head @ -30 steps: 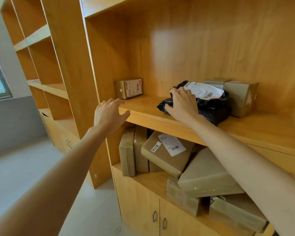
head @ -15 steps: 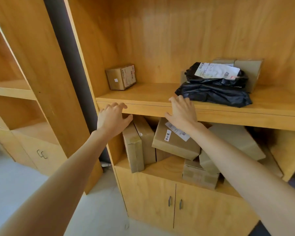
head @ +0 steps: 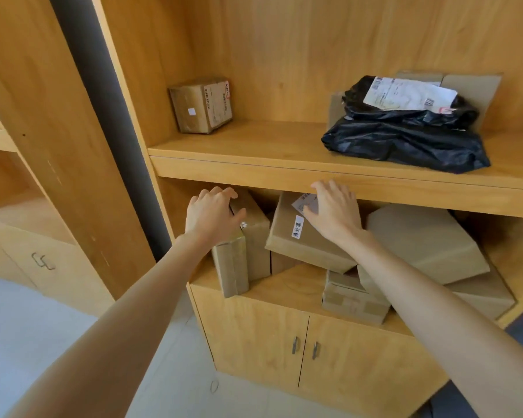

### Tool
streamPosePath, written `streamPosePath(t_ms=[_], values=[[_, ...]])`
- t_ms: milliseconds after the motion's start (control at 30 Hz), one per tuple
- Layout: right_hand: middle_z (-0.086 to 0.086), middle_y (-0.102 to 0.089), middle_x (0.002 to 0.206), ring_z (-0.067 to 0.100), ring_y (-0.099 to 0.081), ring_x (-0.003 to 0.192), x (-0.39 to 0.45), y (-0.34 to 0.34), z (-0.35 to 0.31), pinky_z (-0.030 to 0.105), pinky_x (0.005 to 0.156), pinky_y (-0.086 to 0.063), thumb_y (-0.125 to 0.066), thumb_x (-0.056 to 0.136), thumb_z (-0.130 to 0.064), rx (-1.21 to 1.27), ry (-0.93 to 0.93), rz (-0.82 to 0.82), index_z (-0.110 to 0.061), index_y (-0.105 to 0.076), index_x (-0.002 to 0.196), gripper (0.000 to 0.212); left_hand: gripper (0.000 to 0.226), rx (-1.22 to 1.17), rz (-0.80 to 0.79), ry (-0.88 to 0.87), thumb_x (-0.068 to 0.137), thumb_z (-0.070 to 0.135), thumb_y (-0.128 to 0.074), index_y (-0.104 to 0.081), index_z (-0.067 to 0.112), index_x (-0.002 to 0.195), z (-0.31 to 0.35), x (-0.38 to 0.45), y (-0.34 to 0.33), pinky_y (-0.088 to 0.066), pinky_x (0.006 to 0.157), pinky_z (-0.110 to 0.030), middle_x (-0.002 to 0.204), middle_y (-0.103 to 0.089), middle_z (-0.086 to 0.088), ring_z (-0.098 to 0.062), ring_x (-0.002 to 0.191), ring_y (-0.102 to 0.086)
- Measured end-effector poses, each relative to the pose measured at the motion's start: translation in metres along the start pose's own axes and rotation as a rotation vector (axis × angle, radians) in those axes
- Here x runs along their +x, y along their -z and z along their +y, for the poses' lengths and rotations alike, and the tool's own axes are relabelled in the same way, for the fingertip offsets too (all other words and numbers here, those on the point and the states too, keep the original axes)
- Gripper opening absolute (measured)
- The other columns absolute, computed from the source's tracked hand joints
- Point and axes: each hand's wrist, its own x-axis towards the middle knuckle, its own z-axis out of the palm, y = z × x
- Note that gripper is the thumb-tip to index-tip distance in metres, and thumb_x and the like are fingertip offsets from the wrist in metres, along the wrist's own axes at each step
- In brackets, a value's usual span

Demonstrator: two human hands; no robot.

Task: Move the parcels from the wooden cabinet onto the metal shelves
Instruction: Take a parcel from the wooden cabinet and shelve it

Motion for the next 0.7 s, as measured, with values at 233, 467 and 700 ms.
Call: streamPosePath(t_ms=[233,467,700], values=[[0.01,-0.051,0.126,0.03,-0.045,0.115,0.0,-0.038,0.033,0.038,0.094,-0.036,-0.057,0.091,-0.038,-0.03,-0.179,-0.093,-0.014,-0.046,0.132,0.048,0.045,-0.013,-0.088,-0.063,0.091,0.045,-0.052,-0.055,0.021,0.13,0.008,0.03,-0.051,-0.042,0.093,-0.039,0.126,-0.06,-0.005,-0.027,0.114,-0.053],[0.013,-0.051,0.126,0.034,-0.046,0.118,0.006,-0.076,0.066,0.04,0.096,-0.038,-0.06,0.089,-0.039,-0.049,-0.331,-0.095,-0.012,-0.045,0.133,0.055,0.048,-0.055,-0.123,-0.116,0.089,0.046,-0.054,-0.055,0.02,0.129,0.015,0.06,-0.115,-0.04,0.093,-0.039,0.122,-0.06,-0.007,-0.03,0.114,-0.052],[0.015,-0.045,0.133,0.034,-0.04,0.123,0.012,-0.121,0.092,0.04,0.095,-0.038,-0.061,0.087,-0.047,-0.037,-0.385,-0.132,-0.011,-0.039,0.139,0.066,0.05,-0.082,-0.135,-0.139,0.088,0.046,-0.054,-0.054,0.017,0.129,0.018,0.081,-0.165,-0.039,0.091,-0.038,0.12,-0.059,-0.01,-0.033,0.112,-0.052]])
